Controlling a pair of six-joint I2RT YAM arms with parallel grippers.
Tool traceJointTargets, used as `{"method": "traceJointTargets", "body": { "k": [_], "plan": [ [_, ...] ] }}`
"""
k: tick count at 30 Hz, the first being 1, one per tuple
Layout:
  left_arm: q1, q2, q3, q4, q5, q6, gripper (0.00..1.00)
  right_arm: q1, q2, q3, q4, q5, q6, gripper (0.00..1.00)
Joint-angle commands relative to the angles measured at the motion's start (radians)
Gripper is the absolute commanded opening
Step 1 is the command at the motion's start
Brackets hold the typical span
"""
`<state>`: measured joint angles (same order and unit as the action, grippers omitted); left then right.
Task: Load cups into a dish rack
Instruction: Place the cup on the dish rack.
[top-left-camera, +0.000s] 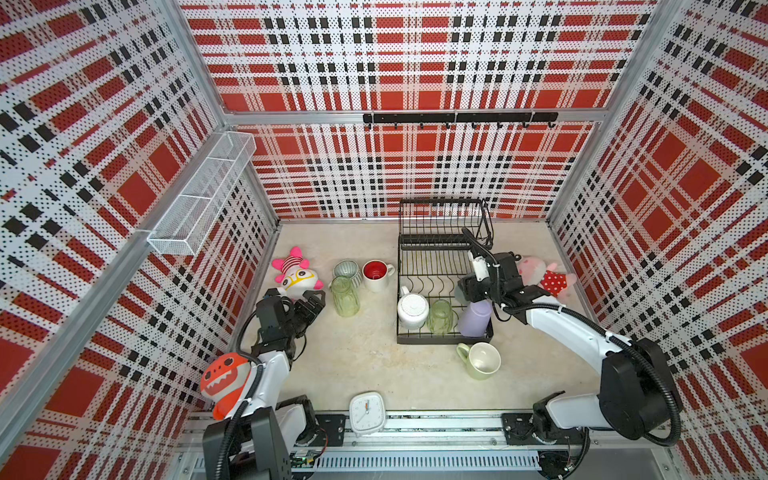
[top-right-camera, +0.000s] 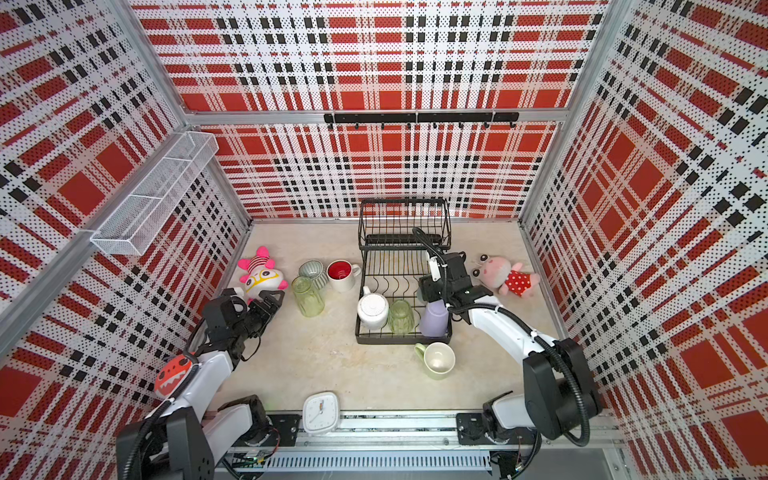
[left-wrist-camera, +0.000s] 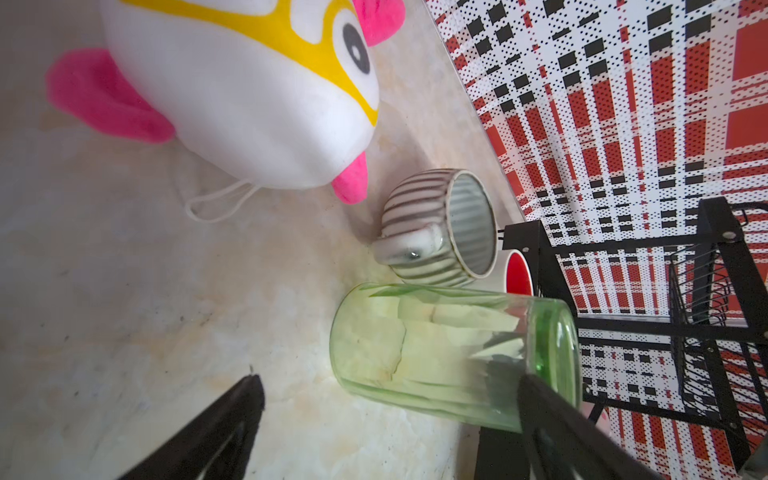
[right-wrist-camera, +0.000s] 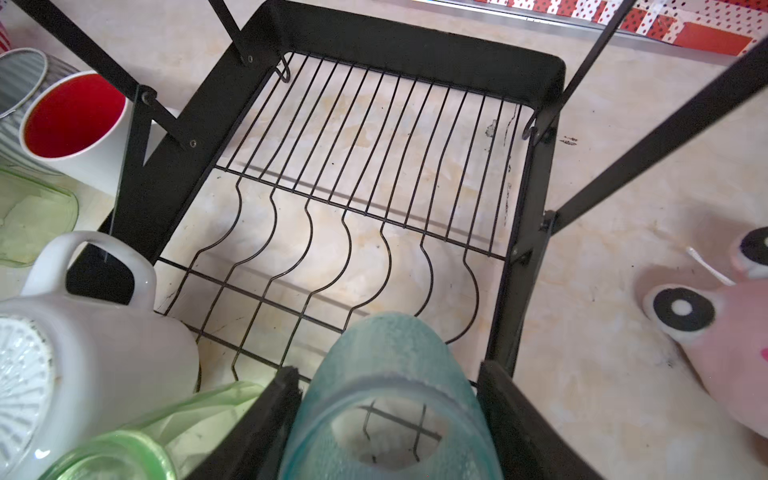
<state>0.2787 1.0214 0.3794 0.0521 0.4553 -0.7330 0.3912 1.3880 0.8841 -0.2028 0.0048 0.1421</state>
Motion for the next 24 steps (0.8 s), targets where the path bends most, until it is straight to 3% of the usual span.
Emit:
{"method": "traceJointTargets", "body": {
  "k": [1, 7, 20, 24],
  "plan": [
    [-0.007, -0.001, 0.001, -0.008, 0.0, 0.014, 0.98, -0.005, 0.014, -0.009, 0.026, 0.012, 0.026, 0.59],
    [-0.007, -0.003, 0.001, -0.008, 0.0, 0.014, 0.98, -0.005, 0.034, 0.018, -0.014, 0.052, 0.031, 0.65],
    [-0.009, -0.002, 0.001, -0.008, -0.001, 0.014, 0.98, -0.005, 0.086, 0.055, -0.044, 0.08, 0.022, 0.69],
    [-0.01, -0.001, 0.001, -0.008, -0.001, 0.014, 0.98, -0.005, 0.087, 0.061, -0.049, 0.08, 0.019, 0.74]
  ]
}}
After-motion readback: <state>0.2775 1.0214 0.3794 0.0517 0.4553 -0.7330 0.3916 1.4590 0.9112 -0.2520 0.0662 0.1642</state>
